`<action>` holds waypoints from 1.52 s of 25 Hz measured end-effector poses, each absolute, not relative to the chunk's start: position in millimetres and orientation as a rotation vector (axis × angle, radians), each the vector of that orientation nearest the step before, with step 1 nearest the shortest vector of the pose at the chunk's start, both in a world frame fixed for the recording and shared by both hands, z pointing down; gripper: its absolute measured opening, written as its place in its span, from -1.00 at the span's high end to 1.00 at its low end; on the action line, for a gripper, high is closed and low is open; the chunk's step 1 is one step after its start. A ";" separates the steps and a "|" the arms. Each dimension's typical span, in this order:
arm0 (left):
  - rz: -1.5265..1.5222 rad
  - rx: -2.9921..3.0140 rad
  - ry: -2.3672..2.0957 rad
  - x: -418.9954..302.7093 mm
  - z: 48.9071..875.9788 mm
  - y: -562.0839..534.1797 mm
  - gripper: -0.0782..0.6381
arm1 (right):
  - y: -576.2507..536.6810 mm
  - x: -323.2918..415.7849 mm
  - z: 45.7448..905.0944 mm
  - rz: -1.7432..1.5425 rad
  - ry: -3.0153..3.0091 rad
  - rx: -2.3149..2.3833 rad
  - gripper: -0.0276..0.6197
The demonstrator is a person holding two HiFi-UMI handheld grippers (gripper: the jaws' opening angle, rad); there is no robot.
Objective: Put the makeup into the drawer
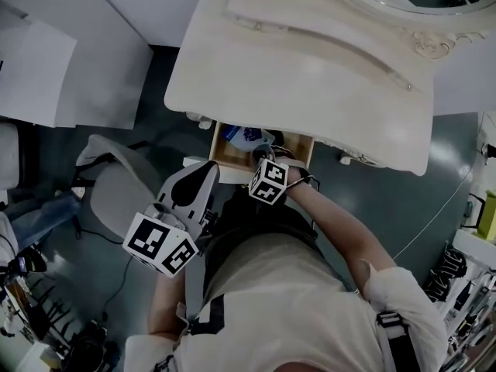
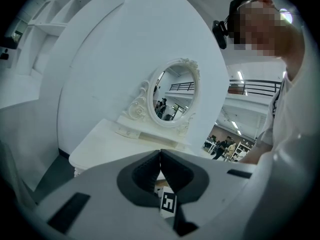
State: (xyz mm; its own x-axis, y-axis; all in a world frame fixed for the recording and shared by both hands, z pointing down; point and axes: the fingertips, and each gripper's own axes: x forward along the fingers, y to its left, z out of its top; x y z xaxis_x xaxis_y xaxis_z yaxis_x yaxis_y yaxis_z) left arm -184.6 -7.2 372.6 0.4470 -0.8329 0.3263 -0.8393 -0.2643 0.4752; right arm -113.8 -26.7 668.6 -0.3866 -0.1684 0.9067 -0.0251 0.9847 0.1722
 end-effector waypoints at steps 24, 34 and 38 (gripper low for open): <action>0.039 2.145 -1.320 -173.4 379.8 -30.2 0.62 | -81.6 -72.2 607.9 0.120 -2.117 0.533 0.82; 0.023 2.163 -1.376 -186.0 360.8 -35.8 0.62 | -66.5 -80.8 503.5 0.553 -2.456 0.511 0.83; 0.044 2.219 -1.347 -170.1 353.0 -36.3 0.62 | -53.9 -91.2 462.2 0.624 -2.577 0.435 0.83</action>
